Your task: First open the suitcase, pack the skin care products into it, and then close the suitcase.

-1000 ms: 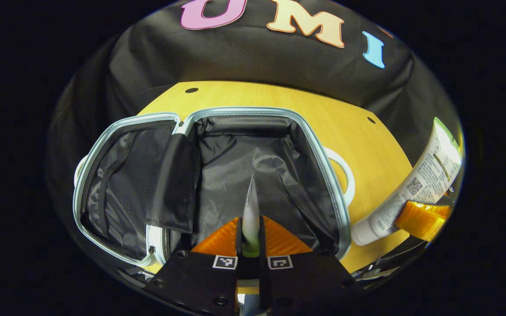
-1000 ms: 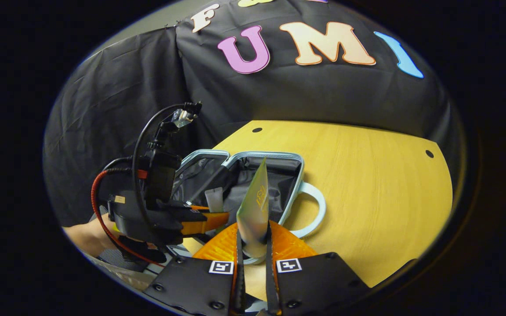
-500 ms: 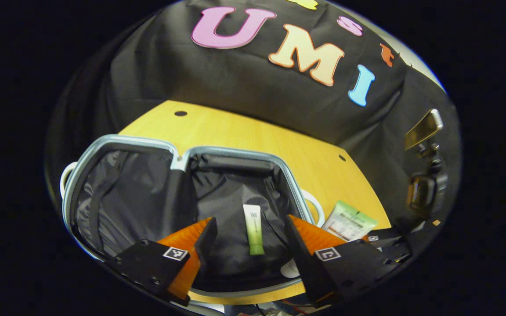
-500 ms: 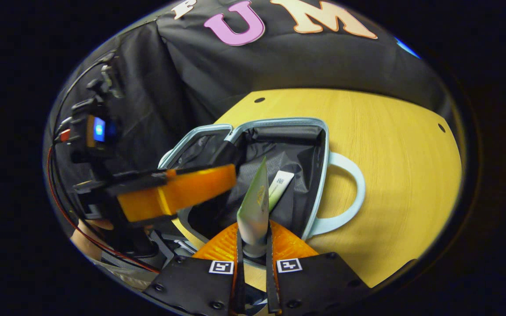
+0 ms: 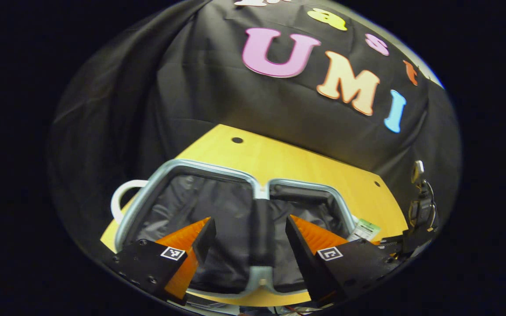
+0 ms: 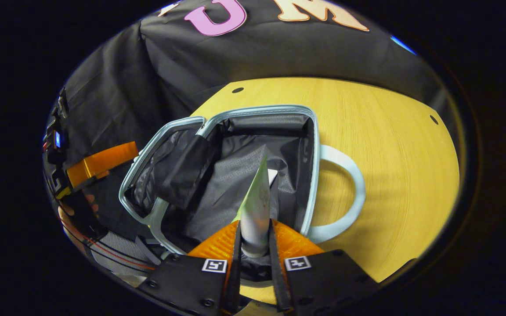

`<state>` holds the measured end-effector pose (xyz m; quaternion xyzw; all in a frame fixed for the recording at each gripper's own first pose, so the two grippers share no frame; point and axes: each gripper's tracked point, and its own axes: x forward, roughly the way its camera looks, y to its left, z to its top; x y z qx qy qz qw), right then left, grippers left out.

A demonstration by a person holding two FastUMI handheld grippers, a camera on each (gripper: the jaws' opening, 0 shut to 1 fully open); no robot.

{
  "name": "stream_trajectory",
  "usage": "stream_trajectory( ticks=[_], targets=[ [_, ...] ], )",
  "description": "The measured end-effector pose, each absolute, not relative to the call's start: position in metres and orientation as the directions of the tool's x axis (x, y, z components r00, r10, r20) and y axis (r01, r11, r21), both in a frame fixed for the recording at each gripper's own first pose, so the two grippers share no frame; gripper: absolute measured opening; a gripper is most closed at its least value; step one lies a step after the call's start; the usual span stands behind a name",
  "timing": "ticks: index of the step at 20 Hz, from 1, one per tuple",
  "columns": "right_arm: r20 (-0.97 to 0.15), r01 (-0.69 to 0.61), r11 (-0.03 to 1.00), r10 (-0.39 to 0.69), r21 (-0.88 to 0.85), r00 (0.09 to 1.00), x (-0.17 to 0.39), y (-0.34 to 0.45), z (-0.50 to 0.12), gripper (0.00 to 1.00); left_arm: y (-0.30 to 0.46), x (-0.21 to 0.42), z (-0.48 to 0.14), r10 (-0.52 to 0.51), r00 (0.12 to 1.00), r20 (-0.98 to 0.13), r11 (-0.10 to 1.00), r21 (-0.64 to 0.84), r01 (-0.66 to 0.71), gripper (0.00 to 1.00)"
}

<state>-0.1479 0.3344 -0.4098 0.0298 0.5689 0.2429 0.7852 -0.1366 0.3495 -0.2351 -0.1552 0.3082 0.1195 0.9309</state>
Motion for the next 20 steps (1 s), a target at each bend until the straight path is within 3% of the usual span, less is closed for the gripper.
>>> stream_trajectory(
  ticks=[1, 4, 5, 10, 14, 17, 20],
  targets=[
    [-0.861, -0.343, 0.874, 0.44, 0.345, 0.255, -0.143, 0.34, -0.404, 0.37, 0.367, -0.137, -0.233, 0.158, 0.779, -0.607, 0.916, -0.205, -0.345, 0.95],
    [-0.779, -0.353, 0.84, 0.525, 0.411, 0.342, -0.122, 0.354, -0.379, 0.95, 0.419, -0.143, -0.228, 0.252, 0.764, -0.594, 0.898, -0.151, -0.414, 0.96],
    [-0.75, -0.364, 0.831, 0.544, 0.42, 0.376, -0.115, 0.353, -0.362, 0.99, 0.436, -0.148, -0.225, 0.284, 0.754, -0.593, 0.889, -0.131, -0.438, 0.96],
    [-0.669, -0.383, 0.84, 0.539, 0.385, 0.511, -0.083, 0.334, -0.323, 0.98, 0.508, -0.165, -0.235, 0.379, 0.695, -0.611, 0.841, -0.086, -0.534, 0.96],
    [-0.66, -0.326, 0.878, 0.479, 0.352, 0.578, -0.064, 0.304, -0.314, 0.98, 0.55, -0.173, -0.265, 0.401, 0.634, -0.662, 0.819, -0.051, -0.571, 0.96],
    [-0.67, -0.275, 0.908, 0.42, 0.317, 0.613, -0.056, 0.282, -0.313, 0.98, 0.565, -0.176, -0.299, 0.359, 0.586, -0.727, 0.815, -0.062, -0.577, 0.96],
    [-0.675, -0.238, 0.927, 0.374, 0.289, 0.636, -0.053, 0.261, -0.31, 0.98, 0.562, -0.186, -0.332, 0.253, 0.533, -0.807, 0.797, -0.139, -0.588, 0.95]
  ],
)
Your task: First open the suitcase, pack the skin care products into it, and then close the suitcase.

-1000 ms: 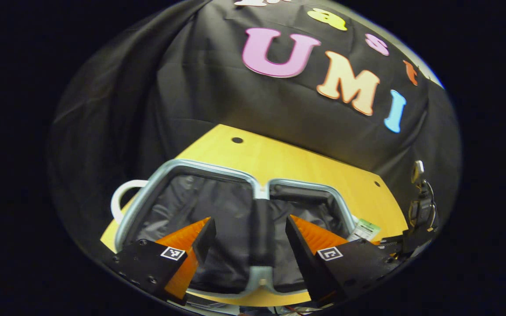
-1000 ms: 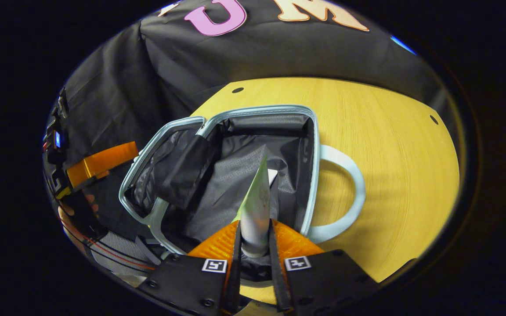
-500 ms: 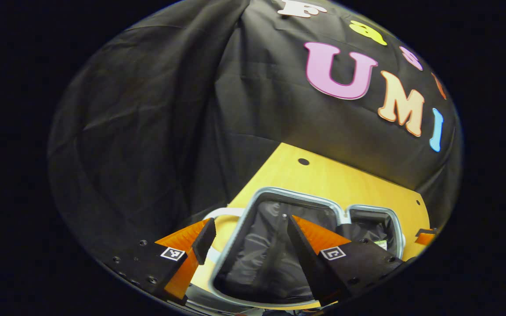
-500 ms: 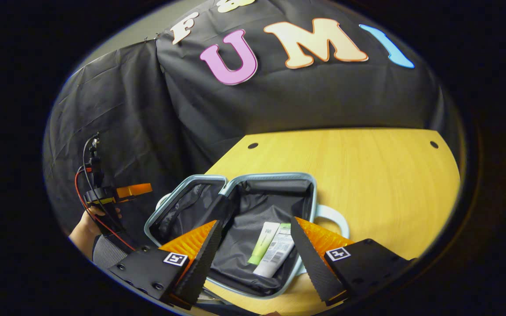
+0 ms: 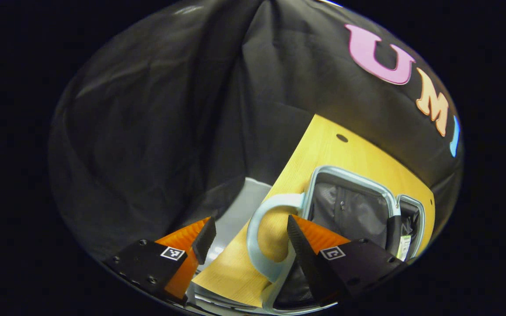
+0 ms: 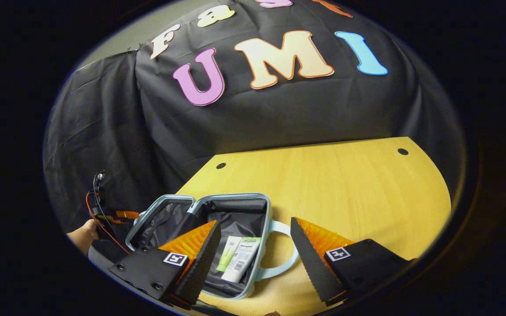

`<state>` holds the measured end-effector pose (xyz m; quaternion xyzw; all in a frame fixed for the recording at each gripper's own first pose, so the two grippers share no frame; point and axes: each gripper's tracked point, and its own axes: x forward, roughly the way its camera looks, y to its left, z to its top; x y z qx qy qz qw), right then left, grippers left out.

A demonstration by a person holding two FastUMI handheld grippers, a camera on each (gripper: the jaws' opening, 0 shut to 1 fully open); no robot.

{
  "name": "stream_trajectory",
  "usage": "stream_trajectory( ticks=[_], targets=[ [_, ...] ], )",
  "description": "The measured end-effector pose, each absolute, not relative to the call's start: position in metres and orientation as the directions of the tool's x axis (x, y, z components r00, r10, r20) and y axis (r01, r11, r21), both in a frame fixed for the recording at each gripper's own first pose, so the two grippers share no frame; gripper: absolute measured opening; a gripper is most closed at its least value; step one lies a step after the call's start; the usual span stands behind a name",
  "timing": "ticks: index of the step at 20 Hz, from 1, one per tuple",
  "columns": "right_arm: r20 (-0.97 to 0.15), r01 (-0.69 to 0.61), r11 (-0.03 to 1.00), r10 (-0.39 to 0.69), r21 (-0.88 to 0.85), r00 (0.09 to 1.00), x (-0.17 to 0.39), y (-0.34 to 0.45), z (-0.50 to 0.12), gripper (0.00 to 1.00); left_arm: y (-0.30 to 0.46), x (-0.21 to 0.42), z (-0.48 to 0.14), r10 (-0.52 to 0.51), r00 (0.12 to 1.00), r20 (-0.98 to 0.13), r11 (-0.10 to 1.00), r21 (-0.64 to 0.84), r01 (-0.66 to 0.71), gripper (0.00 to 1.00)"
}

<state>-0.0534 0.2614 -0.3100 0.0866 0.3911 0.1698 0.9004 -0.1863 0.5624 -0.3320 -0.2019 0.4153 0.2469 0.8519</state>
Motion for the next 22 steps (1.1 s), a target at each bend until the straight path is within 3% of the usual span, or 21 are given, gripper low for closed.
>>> stream_trajectory(
  ticks=[4, 6, 7, 13, 17, 22],
  targets=[
    [-0.685, -0.207, 0.944, 0.33, 0.259, 0.65, -0.053, 0.243, -0.31, 0.98, 0.574, -0.185, -0.336, 0.205, 0.531, -0.822, 0.764, -0.204, -0.612, 0.9],
    [-0.681, -0.197, 0.946, 0.322, 0.257, 0.657, -0.053, 0.239, -0.308, 0.98, 0.577, -0.184, -0.347, 0.21, 0.517, -0.83, 0.768, -0.187, -0.612, 0.82],
    [-0.676, -0.196, 0.946, 0.322, 0.259, 0.662, -0.052, 0.239, -0.306, 0.98, 0.575, -0.184, -0.351, 0.209, 0.509, -0.835, 0.772, -0.179, -0.61, 0.63],
    [-0.637, -0.205, 0.945, 0.325, 0.257, 0.699, -0.044, 0.232, -0.296, 0.98, 0.564, -0.176, -0.344, 0.214, 0.5, -0.839, 0.82, -0.124, -0.559, 0.1],
    [-0.578, -0.216, 0.943, 0.325, 0.252, 0.748, -0.034, 0.221, -0.285, 0.98, 0.563, -0.169, -0.305, 0.281, 0.535, -0.797, 0.856, -0.044, -0.516, 0.02],
    [-0.575, -0.251, 0.938, 0.345, 0.239, 0.742, -0.038, 0.203, -0.289, 0.98, 0.542, -0.153, -0.215, 0.332, 0.643, -0.69, 0.879, -0.021, -0.476, 0.0]
  ],
)
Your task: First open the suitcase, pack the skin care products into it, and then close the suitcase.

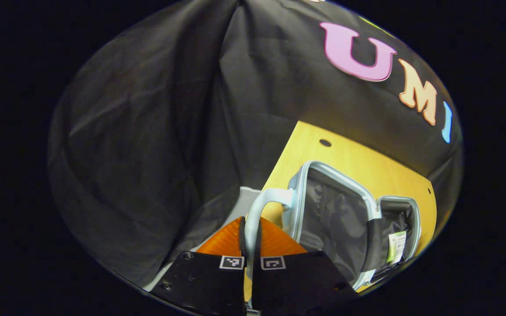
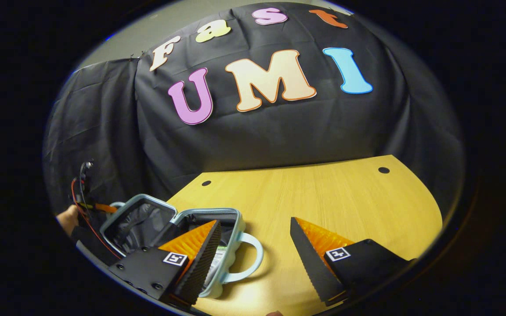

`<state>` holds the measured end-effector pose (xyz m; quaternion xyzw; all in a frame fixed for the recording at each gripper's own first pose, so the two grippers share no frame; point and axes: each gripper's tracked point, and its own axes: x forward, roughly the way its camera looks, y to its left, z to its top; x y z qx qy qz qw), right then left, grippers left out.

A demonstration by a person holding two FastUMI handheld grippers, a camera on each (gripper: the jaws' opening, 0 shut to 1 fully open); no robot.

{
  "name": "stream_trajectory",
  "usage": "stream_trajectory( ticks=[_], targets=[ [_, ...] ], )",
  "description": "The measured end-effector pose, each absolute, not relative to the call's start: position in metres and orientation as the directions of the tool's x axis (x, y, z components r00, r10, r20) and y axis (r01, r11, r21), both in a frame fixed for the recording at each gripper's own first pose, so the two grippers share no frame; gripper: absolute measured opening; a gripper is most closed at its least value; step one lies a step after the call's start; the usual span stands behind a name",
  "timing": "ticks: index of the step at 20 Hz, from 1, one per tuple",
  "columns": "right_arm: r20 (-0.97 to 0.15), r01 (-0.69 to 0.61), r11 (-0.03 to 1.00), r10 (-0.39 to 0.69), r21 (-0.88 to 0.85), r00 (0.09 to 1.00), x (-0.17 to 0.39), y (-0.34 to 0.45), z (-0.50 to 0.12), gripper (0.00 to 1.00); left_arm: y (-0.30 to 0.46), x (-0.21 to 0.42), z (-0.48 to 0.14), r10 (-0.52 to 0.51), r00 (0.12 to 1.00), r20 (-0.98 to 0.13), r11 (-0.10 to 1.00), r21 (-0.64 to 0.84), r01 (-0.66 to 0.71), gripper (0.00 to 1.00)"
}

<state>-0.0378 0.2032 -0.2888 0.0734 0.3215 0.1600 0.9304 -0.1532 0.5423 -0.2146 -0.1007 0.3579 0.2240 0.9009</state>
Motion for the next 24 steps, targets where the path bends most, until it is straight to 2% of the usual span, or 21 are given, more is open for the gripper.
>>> stream_trajectory(
  ticks=[2, 10, 17, 18, 24],
  targets=[
    [-0.574, -0.28, 0.927, 0.375, 0.25, 0.728, -0.041, 0.203, -0.288, 0.98, 0.523, -0.143, -0.184, 0.337, 0.686, -0.645, 0.895, -0.007, -0.446, 0.0],
    [-0.533, -0.376, 0.893, 0.449, 0.246, 0.717, -0.045, 0.169, -0.26, 0.98, 0.44, -0.12, -0.104, 0.349, 0.759, -0.55, 0.917, 0.035, -0.397, 0.0],
    [-0.507, -0.425, 0.87, 0.492, 0.25, 0.708, -0.045, 0.143, -0.248, 0.98, 0.342, -0.092, -0.062, 0.254, 0.836, -0.486, 0.957, -0.001, -0.291, 0.0],
    [-0.503, -0.428, 0.869, 0.494, 0.25, 0.709, -0.045, 0.139, -0.248, 0.98, 0.341, -0.073, -0.064, 0.238, 0.841, -0.485, 0.962, 0.002, -0.272, 0.0],
    [-0.488, -0.419, 0.866, 0.499, 0.272, 0.716, -0.04, 0.12, -0.241, 0.98, 0.262, -0.048, -0.064, 0.122, 0.875, -0.468, 0.985, -0.053, -0.166, 0.0]
  ],
)
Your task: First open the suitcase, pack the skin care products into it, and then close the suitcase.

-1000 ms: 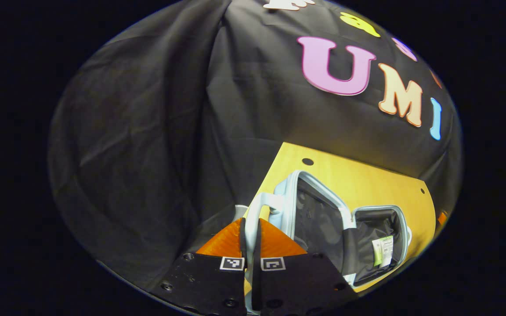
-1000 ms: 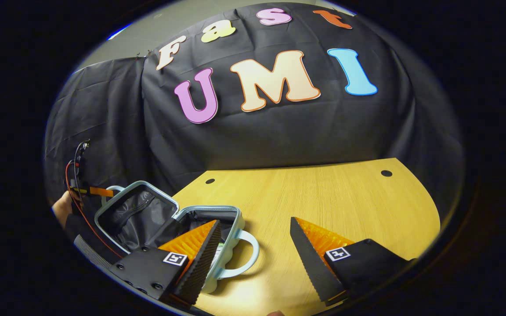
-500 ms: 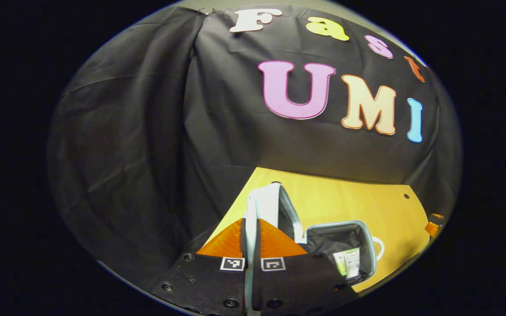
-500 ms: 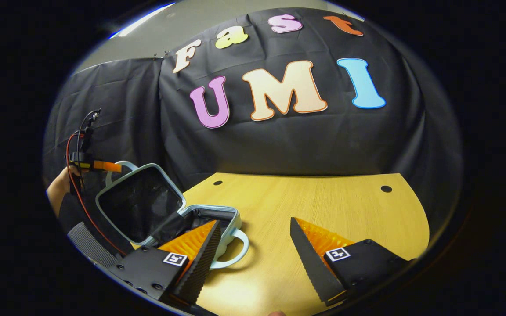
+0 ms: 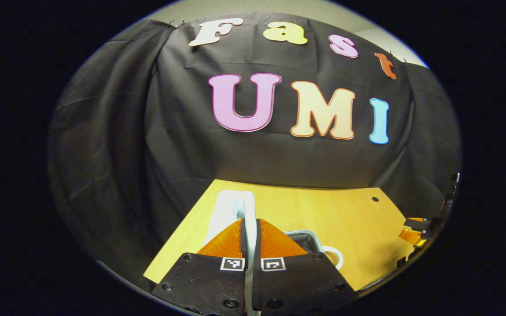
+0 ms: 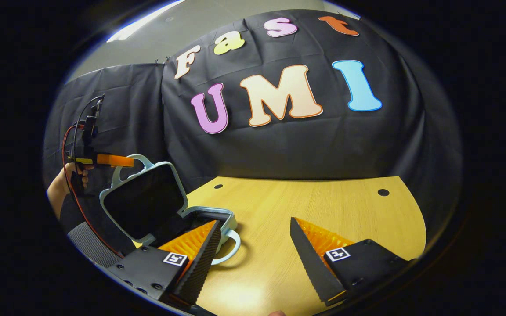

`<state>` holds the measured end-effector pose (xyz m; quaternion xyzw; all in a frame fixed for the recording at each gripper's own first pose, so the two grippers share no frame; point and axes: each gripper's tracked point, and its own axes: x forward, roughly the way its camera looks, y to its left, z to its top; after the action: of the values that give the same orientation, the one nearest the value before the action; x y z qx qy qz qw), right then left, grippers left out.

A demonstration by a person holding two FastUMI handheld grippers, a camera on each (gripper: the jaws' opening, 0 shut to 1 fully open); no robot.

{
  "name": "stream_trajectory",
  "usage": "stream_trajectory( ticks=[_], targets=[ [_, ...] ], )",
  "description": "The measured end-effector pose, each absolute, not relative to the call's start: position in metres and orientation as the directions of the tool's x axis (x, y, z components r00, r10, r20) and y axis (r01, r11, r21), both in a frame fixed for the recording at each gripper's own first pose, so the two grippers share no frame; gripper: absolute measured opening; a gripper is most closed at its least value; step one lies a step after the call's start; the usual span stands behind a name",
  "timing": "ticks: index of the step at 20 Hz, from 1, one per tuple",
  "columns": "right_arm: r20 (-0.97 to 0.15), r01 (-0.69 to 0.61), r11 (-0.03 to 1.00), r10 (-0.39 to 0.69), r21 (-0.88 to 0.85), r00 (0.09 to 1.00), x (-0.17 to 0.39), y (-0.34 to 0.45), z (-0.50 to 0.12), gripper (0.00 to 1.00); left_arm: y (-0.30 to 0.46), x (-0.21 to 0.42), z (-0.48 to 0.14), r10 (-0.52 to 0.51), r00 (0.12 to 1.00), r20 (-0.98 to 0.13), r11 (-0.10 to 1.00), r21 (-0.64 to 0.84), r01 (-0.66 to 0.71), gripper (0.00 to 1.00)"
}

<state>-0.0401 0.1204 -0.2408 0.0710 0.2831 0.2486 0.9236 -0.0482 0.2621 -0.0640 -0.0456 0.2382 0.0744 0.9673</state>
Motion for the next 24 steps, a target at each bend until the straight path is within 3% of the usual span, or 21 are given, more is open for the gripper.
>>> stream_trajectory(
  ticks=[9, 16, 18, 21, 22, 23, 24],
  targets=[
    [-0.478, -0.405, 0.875, 0.483, 0.263, 0.733, -0.037, 0.088, -0.237, 0.98, 0.152, -0.015, -0.103, -0.032, 0.878, -0.477, 0.987, -0.156, -0.048, 0.0],
    [-0.465, -0.376, 0.893, 0.45, 0.247, 0.762, -0.03, 0.05, -0.227, 0.98, 0.099, -0.007, -0.145, -0.062, 0.861, -0.505, 0.988, -0.153, -0.018, 0.02],
    [-0.453, -0.382, 0.894, 0.449, 0.236, 0.77, -0.027, 0.038, -0.22, 0.98, 0.083, -0.004, -0.152, -0.059, 0.865, -0.498, 0.989, -0.147, -0.017, 0.07],
    [-0.427, -0.398, 0.89, 0.455, 0.22, 0.781, -0.022, 0.021, -0.209, 0.98, 0.068, 0.003, -0.15, -0.029, 0.877, -0.479, 0.992, -0.124, -0.035, 0.23],
    [-0.418, -0.406, 0.887, 0.461, 0.219, 0.783, -0.02, 0.016, -0.205, 0.98, 0.061, 0.005, -0.147, -0.02, 0.882, -0.471, 0.991, -0.128, -0.046, 0.24],
    [-0.407, -0.41, 0.885, 0.466, 0.221, 0.786, -0.019, 0.011, -0.2, 0.98, 0.056, 0.006, -0.142, -0.008, 0.893, -0.451, 0.99, -0.131, -0.057, 0.42],
    [-0.394, -0.413, 0.882, 0.471, 0.226, 0.789, -0.017, 0.007, -0.194, 0.98, 0.051, 0.007, -0.136, 0.013, 0.901, -0.434, 0.989, -0.126, -0.075, 0.49]
  ],
)
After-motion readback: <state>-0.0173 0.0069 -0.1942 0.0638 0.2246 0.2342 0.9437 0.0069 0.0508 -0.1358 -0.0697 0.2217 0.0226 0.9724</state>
